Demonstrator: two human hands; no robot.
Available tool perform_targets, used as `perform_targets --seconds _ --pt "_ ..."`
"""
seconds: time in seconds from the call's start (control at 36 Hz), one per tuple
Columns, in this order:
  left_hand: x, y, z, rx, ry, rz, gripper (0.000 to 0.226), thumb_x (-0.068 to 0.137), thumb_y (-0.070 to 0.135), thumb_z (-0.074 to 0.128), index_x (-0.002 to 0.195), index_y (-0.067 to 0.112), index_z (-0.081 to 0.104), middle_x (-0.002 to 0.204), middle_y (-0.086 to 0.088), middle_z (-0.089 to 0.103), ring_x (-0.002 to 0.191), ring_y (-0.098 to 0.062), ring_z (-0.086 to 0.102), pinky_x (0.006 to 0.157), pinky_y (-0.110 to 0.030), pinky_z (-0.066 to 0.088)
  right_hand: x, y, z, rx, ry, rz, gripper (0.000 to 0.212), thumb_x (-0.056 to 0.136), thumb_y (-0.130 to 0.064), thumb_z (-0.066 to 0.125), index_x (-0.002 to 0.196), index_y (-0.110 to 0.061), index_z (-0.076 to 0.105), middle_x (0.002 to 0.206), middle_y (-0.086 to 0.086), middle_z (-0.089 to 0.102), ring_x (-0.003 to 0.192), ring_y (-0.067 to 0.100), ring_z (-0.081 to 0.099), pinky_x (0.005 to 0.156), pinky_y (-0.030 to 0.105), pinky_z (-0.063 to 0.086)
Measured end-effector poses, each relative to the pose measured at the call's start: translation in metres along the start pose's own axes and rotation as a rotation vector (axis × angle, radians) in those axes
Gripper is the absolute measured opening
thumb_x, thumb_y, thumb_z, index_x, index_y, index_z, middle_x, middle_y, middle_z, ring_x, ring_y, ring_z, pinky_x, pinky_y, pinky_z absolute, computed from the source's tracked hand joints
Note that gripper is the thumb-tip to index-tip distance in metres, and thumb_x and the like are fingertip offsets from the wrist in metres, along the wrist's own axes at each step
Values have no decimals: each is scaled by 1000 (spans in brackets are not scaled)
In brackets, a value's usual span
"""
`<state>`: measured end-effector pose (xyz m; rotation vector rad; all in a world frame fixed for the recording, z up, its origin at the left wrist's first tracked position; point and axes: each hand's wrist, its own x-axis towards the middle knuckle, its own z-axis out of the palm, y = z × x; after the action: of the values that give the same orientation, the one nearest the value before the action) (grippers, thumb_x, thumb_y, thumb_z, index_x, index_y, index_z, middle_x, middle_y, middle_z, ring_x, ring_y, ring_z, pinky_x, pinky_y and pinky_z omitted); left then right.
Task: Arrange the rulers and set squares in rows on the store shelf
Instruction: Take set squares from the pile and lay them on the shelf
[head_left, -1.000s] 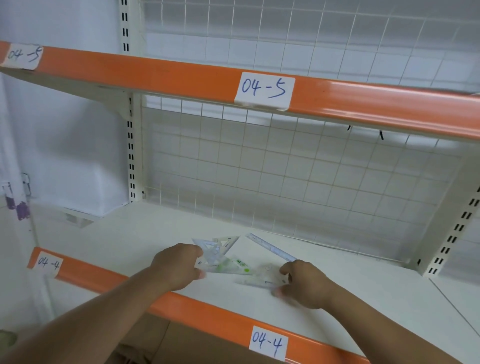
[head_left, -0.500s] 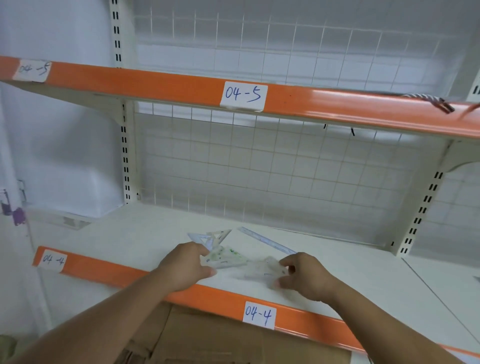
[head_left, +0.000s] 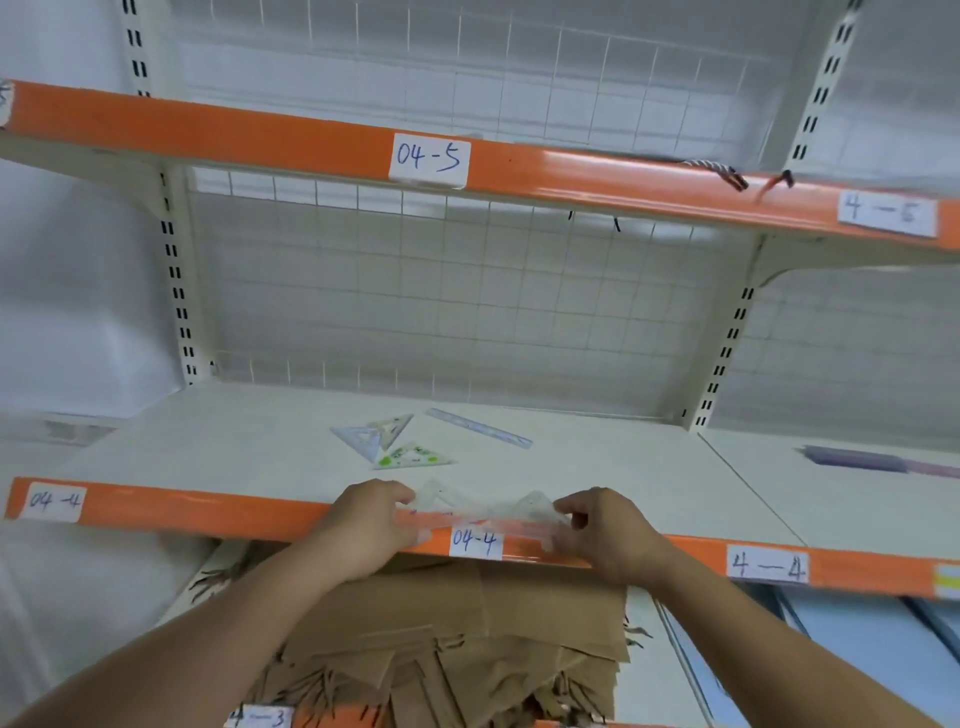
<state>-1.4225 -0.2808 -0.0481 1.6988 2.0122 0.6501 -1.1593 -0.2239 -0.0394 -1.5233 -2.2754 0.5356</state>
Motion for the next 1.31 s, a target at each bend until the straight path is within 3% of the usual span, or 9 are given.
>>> perform_targets --seconds 0.17,0.47,0.61,0.78,0.89,1.03,1.17,1.22,1.31 --pt "-4 30 20 37 -25 72 56 82 37 71 133 20 54 135 -1 52 119 -16 51 99 -25 41 -31 23 -17 -2 12 44 24 85 -35 65 68 -18 62 58 -4 50 54 10 43 51 22 32" --pt "-5 109 63 93 -36 129 58 83 42 69 134 21 52 131 -5 54 120 -18 51 97 -23 40 -78 85 -75 -21 66 96 27 83 -30 66 69 -10 56 66 2 47 60 14 39 57 28 30" --pt "-9 157 97 115 -46 159 57 86 42 66 136 21 49 137 -4 50 124 -18 48 101 -24 38 -102 130 -110 -44 71 128 24 86 -27 65 97 -6 67 94 16 64 78 25 55 66 32 39" --pt "-16 221 150 122 -65 189 59 86 42 67 137 19 49 140 -1 50 125 -18 48 103 -25 39 -128 201 -152 -53 65 191 22 85 -31 66 84 -10 63 73 0 51 69 20 51 63 30 37" --pt "-23 265 184 111 -60 207 50 86 41 66 127 14 57 129 -4 58 114 -18 53 95 -26 41 -149 245 -181 -76 74 219 35 88 -28 65 115 -5 63 101 16 64 96 31 61 83 36 47" --pt "-34 312 226 82 -62 225 54 85 39 68 132 16 54 131 0 56 117 -17 51 94 -24 40 -173 297 -208 -67 82 222 8 88 -32 65 89 -24 64 63 -10 37 54 8 33 52 24 27" --pt "-43 353 258 37 -92 285 34 84 35 69 116 25 64 111 7 60 109 -15 56 81 -23 40 -200 335 -234 -85 63 260 47 90 -34 65 131 -14 55 87 -3 53 82 20 49 72 27 36" --pt "-45 369 268 49 -103 296 40 84 35 69 122 25 62 119 5 60 111 -15 55 84 -22 40 -208 349 -242 -90 66 271 16 89 -35 65 102 -25 62 76 -4 46 73 19 43 68 30 34" --pt "-44 391 280 69 -122 308 46 84 37 69 127 22 59 124 3 60 110 -15 55 87 -23 43 -220 369 -252 -99 104 292 35 88 -33 66 63 -29 41 62 -5 35 59 16 32 59 31 26"
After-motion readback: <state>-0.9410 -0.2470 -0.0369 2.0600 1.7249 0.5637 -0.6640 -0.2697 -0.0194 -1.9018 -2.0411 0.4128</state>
